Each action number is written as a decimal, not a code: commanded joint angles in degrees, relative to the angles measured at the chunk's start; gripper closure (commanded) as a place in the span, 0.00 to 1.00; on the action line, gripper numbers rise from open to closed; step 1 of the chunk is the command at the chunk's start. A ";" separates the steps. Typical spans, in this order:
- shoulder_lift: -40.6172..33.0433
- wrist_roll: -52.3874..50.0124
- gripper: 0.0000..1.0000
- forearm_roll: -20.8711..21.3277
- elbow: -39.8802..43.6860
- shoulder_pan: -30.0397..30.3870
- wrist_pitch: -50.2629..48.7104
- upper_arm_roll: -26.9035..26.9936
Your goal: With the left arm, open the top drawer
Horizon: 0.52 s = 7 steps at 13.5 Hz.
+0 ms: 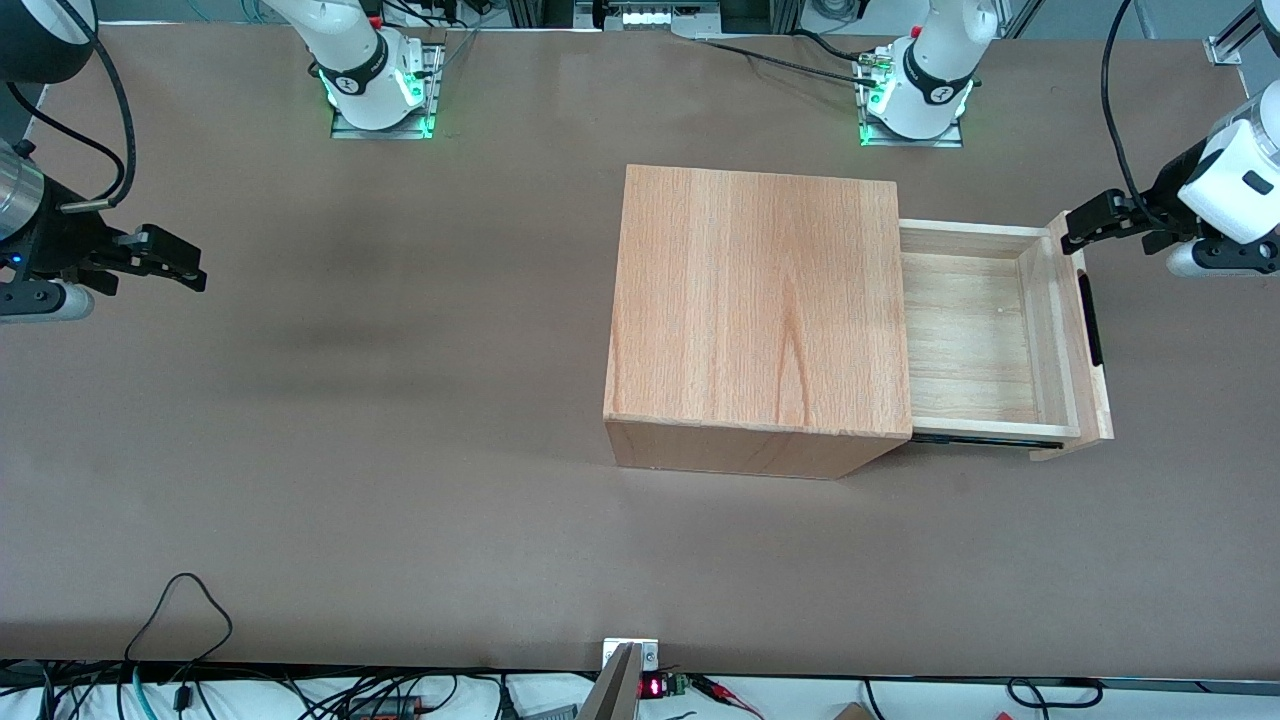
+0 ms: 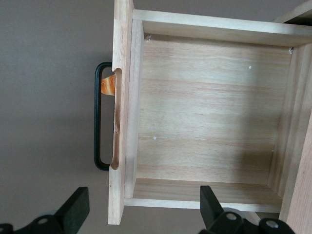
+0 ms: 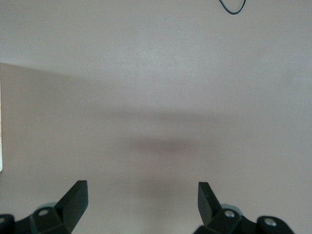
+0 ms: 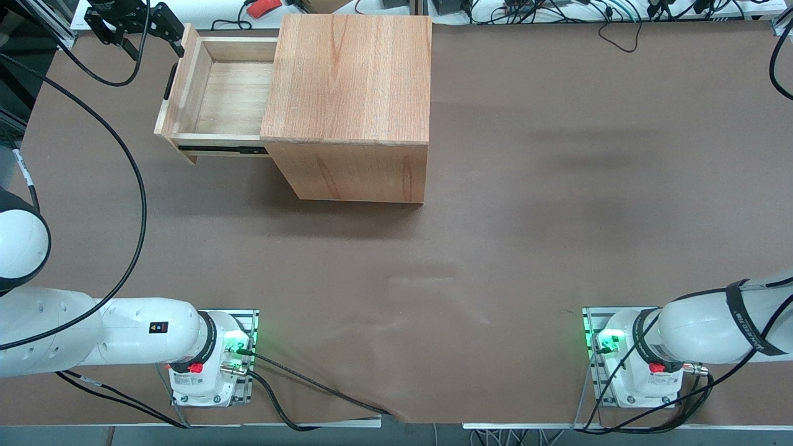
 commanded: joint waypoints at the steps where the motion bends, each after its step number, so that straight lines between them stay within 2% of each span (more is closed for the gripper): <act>1: -1.45 -0.69 0.00 1.50 -0.36 0.28 0.09 -0.72; 7: -2.86 -0.78 0.00 1.41 -0.35 0.19 0.18 -1.69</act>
